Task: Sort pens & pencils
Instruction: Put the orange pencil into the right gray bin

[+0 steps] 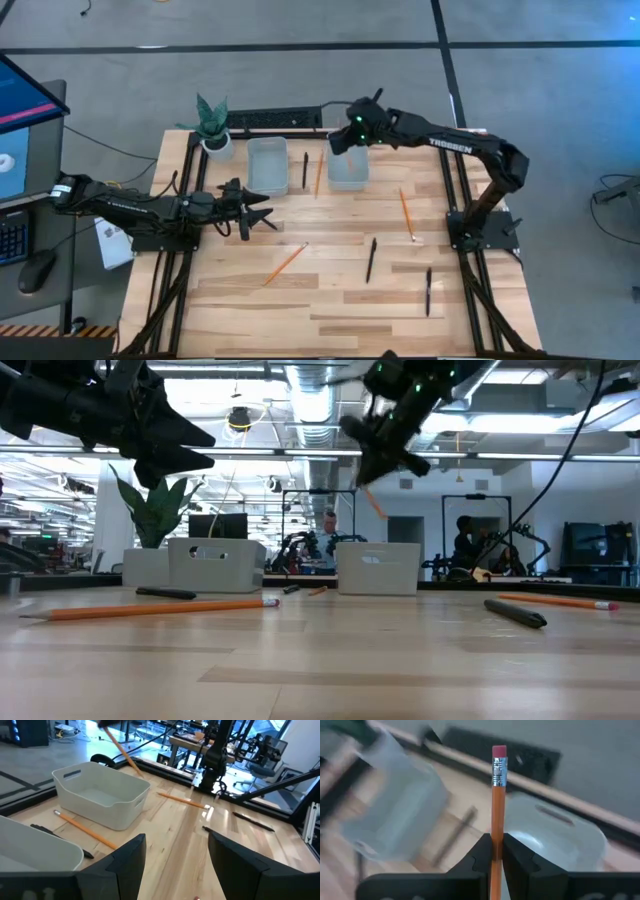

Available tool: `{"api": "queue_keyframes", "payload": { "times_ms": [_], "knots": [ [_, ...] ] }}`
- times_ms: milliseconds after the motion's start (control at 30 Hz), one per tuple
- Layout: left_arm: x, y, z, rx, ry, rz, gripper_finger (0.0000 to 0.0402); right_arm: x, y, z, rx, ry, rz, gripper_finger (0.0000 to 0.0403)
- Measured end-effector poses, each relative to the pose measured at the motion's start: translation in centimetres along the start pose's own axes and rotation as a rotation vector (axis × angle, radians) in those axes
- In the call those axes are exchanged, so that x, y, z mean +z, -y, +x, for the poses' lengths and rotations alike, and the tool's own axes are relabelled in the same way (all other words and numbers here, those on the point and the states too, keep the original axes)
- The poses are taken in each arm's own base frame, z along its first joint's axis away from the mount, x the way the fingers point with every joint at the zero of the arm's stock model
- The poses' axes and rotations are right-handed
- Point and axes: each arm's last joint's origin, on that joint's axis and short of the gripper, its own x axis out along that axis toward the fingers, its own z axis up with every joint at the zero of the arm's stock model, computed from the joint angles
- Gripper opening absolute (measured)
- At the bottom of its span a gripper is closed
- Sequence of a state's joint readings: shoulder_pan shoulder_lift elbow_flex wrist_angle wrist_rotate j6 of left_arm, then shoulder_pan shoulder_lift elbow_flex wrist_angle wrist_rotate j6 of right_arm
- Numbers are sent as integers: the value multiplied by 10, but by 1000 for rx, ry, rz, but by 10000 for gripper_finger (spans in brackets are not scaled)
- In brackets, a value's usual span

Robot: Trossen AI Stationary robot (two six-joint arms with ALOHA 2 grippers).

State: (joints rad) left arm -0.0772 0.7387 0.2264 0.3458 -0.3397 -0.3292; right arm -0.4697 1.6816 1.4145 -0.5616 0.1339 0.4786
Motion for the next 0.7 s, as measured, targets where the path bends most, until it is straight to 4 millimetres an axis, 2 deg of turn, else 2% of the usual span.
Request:
{"api": "queue_keyframes", "payload": {
  "times_ms": [100,233,400,500,700],
  "knots": [
    [-1,0,0,8,-4,5,206,-1,3,15,-15,-17,-35,56],
    [-2,-1,0,17,-22,9,206,-13,5,40,-56,-110,-69,56],
    [-2,-1,0,16,-22,0,206,-24,5,58,-84,-178,-92,56],
    [-2,-1,0,16,-22,-5,206,-29,7,65,-101,-213,-96,56],
    [-2,-1,0,16,-21,-6,206,-35,10,66,-130,-273,-84,62]
  ]
}}
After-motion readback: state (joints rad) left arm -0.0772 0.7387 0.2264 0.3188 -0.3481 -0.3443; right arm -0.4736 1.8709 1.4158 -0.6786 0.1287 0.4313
